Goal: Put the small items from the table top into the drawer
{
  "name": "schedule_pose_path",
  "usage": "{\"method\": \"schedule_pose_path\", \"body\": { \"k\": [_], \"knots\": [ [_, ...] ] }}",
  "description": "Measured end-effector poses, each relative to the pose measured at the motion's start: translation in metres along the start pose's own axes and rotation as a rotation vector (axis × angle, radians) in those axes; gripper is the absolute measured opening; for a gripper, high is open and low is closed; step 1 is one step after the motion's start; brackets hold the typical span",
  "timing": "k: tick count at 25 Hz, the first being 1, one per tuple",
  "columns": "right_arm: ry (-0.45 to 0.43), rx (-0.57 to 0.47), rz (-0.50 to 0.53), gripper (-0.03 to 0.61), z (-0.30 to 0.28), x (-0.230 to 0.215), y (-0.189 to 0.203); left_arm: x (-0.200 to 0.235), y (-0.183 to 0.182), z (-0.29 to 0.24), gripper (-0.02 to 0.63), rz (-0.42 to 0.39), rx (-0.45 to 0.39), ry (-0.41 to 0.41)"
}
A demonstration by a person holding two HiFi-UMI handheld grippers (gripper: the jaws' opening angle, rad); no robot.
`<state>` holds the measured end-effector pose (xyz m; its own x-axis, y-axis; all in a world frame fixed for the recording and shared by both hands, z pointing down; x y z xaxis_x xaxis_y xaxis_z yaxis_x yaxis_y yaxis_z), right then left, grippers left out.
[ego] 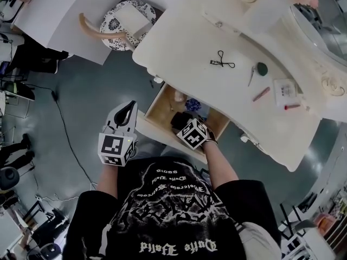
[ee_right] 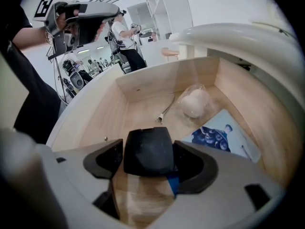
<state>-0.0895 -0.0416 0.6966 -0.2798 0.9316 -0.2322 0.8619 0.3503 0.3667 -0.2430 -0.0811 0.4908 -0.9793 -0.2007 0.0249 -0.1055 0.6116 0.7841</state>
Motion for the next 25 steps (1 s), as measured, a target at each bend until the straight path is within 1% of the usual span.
{"method": "schedule_pose_path", "body": {
  "k": [6, 10, 14, 17, 21, 25],
  "knots": [
    [-0.02, 0.01, 0.037, 0.334, 0.0, 0.002, 0.0, -0.001, 0.003, 0.0, 0.018, -0.035, 0.014, -0.006],
    [-0.038, 0.008, 0.006, 0.334, 0.004, 0.001, -0.001, -0.003, 0.002, 0.001, 0.018, -0.016, 0.01, -0.007],
    [-0.015, -0.065, -0.068, 0.334, 0.018, -0.006, -0.008, -0.007, 0.001, 0.0, 0.018, -0.019, 0.008, 0.004],
    [-0.004, -0.109, -0.084, 0.334, 0.031, -0.011, -0.013, -0.014, -0.001, -0.003, 0.018, -0.015, 0.001, 0.016],
    [0.009, -0.169, -0.13, 0.334, 0.049, -0.011, -0.018, -0.023, -0.004, -0.006, 0.018, -0.008, -0.013, 0.036],
    [0.083, -0.238, -0.182, 0.334, 0.071, -0.016, -0.022, -0.032, -0.008, -0.008, 0.018, 0.003, -0.029, 0.054]
  ]
}}
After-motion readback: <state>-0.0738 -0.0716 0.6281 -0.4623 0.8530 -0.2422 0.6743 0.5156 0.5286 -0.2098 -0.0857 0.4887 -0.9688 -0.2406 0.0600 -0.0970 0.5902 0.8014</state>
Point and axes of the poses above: the fingertips, and each gripper's own axes: z backward along the fingers, x to its left, y out of its underside, the point moved 1 cm from there along z, backward along the fingers, and after that the axes turned 7 degrees about x, right-handed, at the moved point
